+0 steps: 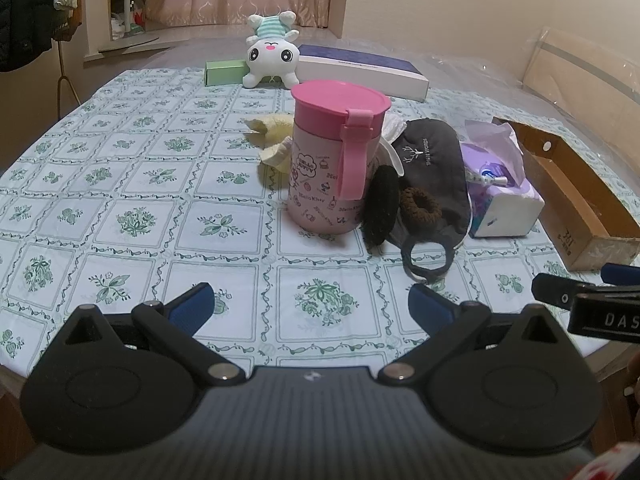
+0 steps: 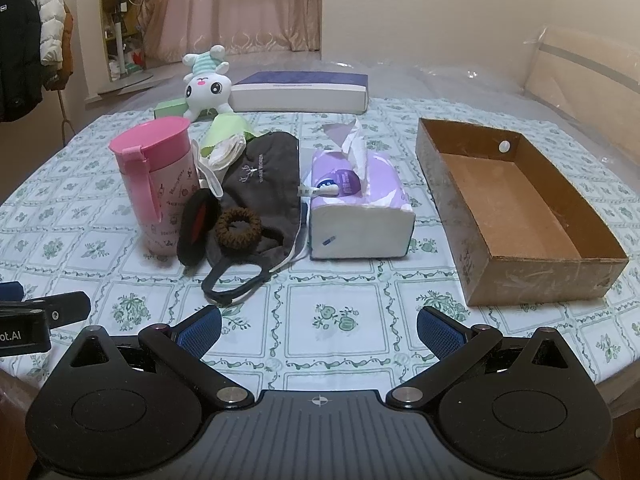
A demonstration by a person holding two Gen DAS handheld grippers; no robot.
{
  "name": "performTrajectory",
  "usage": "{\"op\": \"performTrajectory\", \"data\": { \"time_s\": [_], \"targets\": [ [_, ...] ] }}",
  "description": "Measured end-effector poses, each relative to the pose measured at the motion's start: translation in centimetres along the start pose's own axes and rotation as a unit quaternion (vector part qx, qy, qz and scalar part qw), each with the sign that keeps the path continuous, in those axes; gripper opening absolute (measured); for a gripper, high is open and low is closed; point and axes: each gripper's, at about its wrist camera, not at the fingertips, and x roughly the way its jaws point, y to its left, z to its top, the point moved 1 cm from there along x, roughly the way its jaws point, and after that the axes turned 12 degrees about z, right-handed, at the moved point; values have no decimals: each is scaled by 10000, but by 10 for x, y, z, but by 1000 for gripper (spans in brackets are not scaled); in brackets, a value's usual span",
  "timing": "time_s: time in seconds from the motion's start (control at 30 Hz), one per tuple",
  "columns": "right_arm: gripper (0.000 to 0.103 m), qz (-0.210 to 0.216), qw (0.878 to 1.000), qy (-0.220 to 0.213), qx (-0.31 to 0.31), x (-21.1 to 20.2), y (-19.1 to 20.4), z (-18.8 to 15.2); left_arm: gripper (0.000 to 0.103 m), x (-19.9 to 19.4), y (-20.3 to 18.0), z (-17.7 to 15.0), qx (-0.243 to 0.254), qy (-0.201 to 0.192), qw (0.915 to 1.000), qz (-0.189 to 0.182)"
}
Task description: Organize soft objects
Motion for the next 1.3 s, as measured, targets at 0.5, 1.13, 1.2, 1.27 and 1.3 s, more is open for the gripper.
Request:
{"op": "performTrajectory", "data": {
  "time_s": [0.5, 1.13, 1.2, 1.27, 1.3],
  "targets": [
    [103, 1, 10000, -1, -3, 1, 0, 1, 103, 2, 1, 5, 20, -31, 10000, 13],
    [103, -10, 10000, -27, 47, 11, -5, 1, 103, 14, 0, 13, 124, -170, 9998, 70],
    [103, -10, 10000, -36, 43, 12, -5, 1, 103, 17, 0, 14, 113, -176, 9998, 66],
    [103, -8, 10000, -38, 47, 11, -5, 1, 102, 20, 1, 15, 115, -175, 9998, 31],
    [103, -14, 10000, -35, 49, 13, -6, 1, 102, 21, 1, 15, 119, -176, 9998, 21]
  ]
}}
